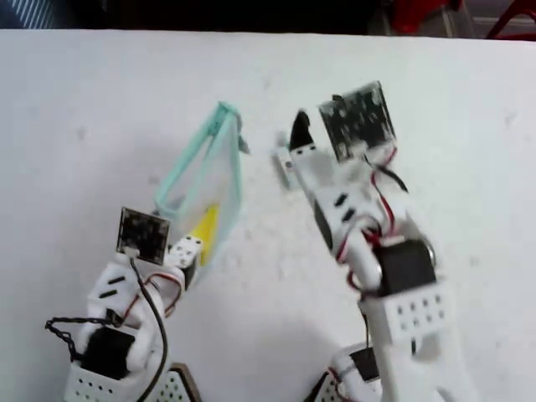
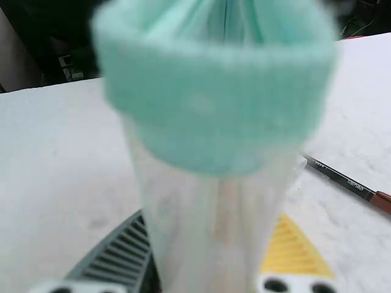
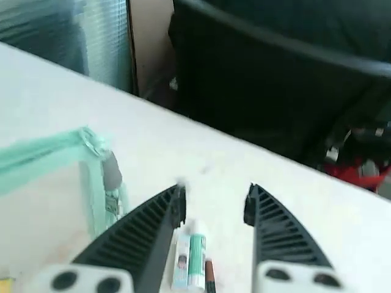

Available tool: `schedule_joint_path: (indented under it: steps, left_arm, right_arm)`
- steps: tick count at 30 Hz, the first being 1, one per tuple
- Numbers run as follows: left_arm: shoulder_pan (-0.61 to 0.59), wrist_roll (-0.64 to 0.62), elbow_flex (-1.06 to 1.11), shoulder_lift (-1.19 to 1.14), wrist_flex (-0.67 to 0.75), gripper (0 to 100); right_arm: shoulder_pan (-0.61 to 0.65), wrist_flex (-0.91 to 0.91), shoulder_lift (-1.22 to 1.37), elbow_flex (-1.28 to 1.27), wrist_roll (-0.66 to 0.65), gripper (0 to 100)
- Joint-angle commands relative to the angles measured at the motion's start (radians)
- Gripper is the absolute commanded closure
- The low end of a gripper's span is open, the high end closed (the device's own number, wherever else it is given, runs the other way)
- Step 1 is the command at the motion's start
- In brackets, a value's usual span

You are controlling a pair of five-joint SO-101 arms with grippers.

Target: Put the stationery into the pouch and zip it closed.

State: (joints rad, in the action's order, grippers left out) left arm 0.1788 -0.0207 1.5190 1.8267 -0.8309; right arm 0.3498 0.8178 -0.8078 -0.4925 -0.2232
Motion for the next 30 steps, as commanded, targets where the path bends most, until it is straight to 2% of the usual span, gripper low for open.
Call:
schedule_joint_path:
  steps: [1,5,10,16,20,23,26,30]
  left_arm:
    - [0.001,-0.008,-0.006,-0.004,0.034,81]
    - [-0.054,-0.021,-0.006,-0.004,0.040,81]
    - [-0.058,-0.055,-0.006,-0.004,0.040,81]
    - [-0.058,-0.055,-0.006,-0.004,0.040,81]
    - [-0.058,-0.055,-0.006,-0.004,0.040,81]
    - [-0.058,-0.055,-0.006,-0.004,0.040,81]
    - [-0.056,-0.055,-0.006,-0.004,0.040,81]
    - [-0.053,-0.055,-0.006,-0.004,0.040,81]
  right_arm:
    - [-0.031,0.013,0.091,0.049,-0.011,84.4]
    - [-0.053,0.028,0.209,0.051,-0.011,84.4]
    - [-0.054,0.019,0.390,0.072,-0.012,84.4]
    - [-0.061,0.025,0.653,0.198,-0.012,84.4]
    - [-0.117,0.027,0.848,0.304,-0.020,84.4]
    - [-0.159,0.048,0.972,0.361,-0.126,85.0]
    - [-0.174,0.142,1.076,0.408,-0.221,90.5]
    - [-0.179,0.200,1.168,0.443,-0.250,93.7]
